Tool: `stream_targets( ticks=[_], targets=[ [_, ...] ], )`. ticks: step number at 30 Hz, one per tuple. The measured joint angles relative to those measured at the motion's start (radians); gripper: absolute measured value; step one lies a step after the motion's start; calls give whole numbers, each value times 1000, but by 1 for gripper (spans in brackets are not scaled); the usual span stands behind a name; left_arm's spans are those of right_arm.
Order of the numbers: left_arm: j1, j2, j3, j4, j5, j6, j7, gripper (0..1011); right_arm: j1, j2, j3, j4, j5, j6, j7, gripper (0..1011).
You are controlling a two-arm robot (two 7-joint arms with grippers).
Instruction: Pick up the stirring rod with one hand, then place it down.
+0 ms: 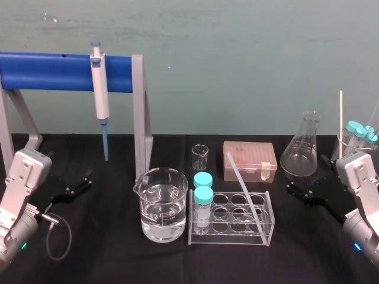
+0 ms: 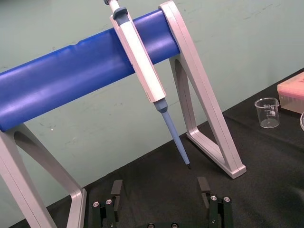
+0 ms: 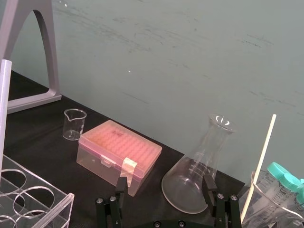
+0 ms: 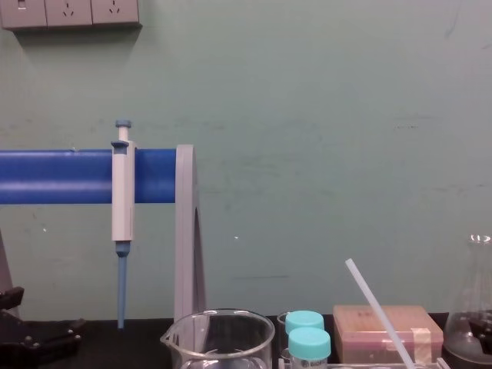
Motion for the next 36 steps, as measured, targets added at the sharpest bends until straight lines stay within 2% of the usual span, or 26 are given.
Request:
stream_targets(
  ticks=[36],
  targets=[
    [0,0,0,0,0,0,0,1000,0,0,0,0,0,0,0,1003]
  ],
)
